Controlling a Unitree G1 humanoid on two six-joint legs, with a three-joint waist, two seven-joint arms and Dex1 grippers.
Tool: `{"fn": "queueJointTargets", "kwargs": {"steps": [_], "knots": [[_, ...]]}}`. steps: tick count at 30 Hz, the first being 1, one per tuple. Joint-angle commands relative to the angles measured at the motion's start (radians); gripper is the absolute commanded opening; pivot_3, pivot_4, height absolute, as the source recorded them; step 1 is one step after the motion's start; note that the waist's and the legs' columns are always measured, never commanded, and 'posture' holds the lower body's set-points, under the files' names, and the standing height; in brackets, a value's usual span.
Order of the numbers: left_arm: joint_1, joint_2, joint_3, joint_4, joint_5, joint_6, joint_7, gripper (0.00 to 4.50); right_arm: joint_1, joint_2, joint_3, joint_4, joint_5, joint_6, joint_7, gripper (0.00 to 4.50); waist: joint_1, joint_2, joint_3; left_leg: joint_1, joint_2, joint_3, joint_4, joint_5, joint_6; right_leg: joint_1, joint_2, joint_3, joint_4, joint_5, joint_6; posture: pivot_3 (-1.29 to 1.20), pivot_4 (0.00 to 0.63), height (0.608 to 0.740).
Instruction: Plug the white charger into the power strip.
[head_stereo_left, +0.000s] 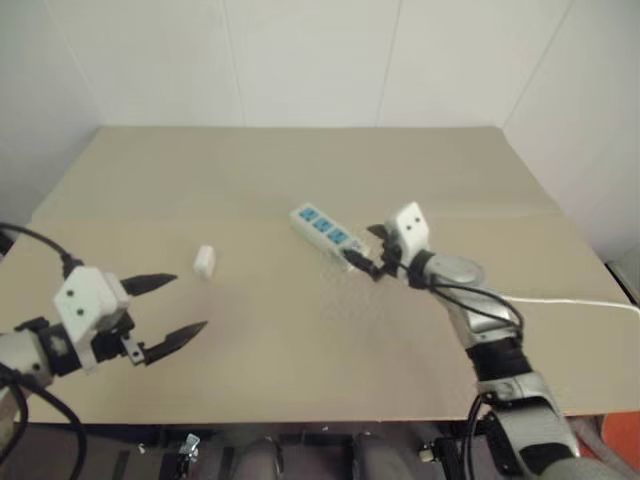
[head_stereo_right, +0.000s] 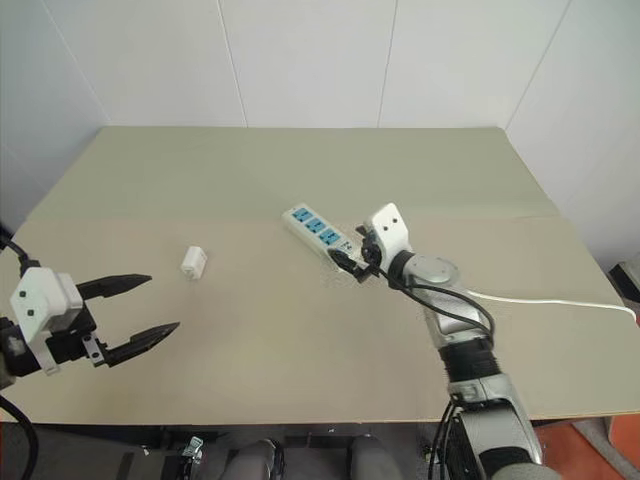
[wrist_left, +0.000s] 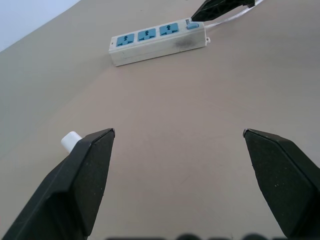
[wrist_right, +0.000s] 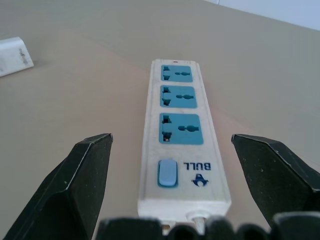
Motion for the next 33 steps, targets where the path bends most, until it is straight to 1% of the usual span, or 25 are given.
{"fn": "queueJointTargets", "kwargs": {"steps": [1, 6, 10, 16, 24, 27, 28, 29, 33], "knots": [[0.007, -0.004, 0.023, -0.028, -0.002, -0.015, 0.009, 4.5, -0.055, 0.04, -0.016, 0.104, -0.034, -0.086, -0.058, 4.48, -0.002, 0.0, 0.0, 0.0, 0.0, 0.0, 0.0, 0.0, 0.0, 0.0, 0.0, 0.0, 0.0, 0.0, 0.0, 0.0, 0.15, 0.74], [0.012, -0.008, 0.023, -0.033, -0.003, -0.015, 0.014, 4.5, -0.103, 0.095, -0.027, 0.253, -0.067, -0.207, -0.115, 4.48, -0.009, 0.0, 0.0, 0.0, 0.0, 0.001, 0.0, 0.0, 0.0, -0.002, 0.0, 0.001, 0.002, 0.0, 0.0, 0.0, 0.15, 0.74], [0.014, -0.007, 0.023, -0.033, -0.005, -0.018, 0.014, 4.5, -0.127, 0.122, -0.023, 0.339, -0.079, -0.271, -0.115, 4.48, -0.021, 0.0, 0.0, 0.0, 0.0, 0.001, 0.0, 0.0, 0.0, -0.002, 0.0, 0.002, 0.002, 0.0, 0.0, 0.0, 0.15, 0.74], [0.021, -0.007, 0.033, -0.038, -0.006, -0.02, 0.013, 4.5, -0.126, 0.144, -0.009, 0.426, -0.102, -0.305, -0.101, 4.48, -0.026, 0.0, 0.0, 0.0, 0.0, 0.001, 0.0, 0.0, 0.0, -0.002, 0.0, 0.002, 0.002, 0.0, 0.0, 0.0, 0.15, 0.74], [0.035, -0.012, 0.044, -0.045, -0.008, -0.022, 0.013, 4.5, -0.131, 0.176, -0.035, 0.529, -0.097, -0.342, -0.108, 4.48, -0.029, 0.0, 0.0, 0.002, 0.0, 0.001, 0.0, 0.0, 0.0, -0.001, 0.0, 0.002, 0.003, 0.0, 0.0, 0.0, 0.15, 0.74], [0.033, -0.01, 0.045, -0.044, -0.007, -0.021, 0.012, 4.5, -0.139, 0.194, -0.061, 0.569, -0.08, -0.358, -0.106, 3.89, -0.031, 0.0, 0.0, 0.005, 0.001, 0.002, -0.001, 0.0, 0.0, 0.002, 0.001, 0.003, 0.003, 0.0, 0.0, 0.0, 0.15, 0.74], [0.032, -0.009, 0.046, -0.043, -0.007, -0.021, 0.012, 4.5, -0.137, 0.198, -0.066, 0.579, -0.078, -0.366, -0.1, 3.59, -0.031, 0.0, 0.0, 0.006, 0.001, 0.002, 0.0, 0.0, 0.0, 0.002, 0.001, 0.003, 0.003, 0.0, 0.0, 0.0, 0.15, 0.74], [0.033, -0.009, 0.047, -0.043, -0.007, -0.021, 0.011, 4.5, -0.134, 0.203, -0.072, 0.587, -0.079, -0.375, -0.098, 3.45, -0.031, -0.001, -0.001, 0.007, 0.002, 0.002, -0.001, 0.0, 0.0, 0.003, 0.002, 0.003, 0.003, 0.0, 0.0, 0.0, 0.15, 0.74], [0.035, -0.008, 0.051, -0.044, -0.006, -0.02, 0.011, 4.5, -0.116, 0.213, -0.081, 0.615, -0.09, -0.41, -0.088, 3.45, -0.032, -0.001, -0.001, 0.008, 0.002, 0.003, -0.001, 0.0, 0.0, 0.003, 0.002, 0.003, 0.003, 0.0, 0.0, 0.0, 0.15, 0.74]]}}
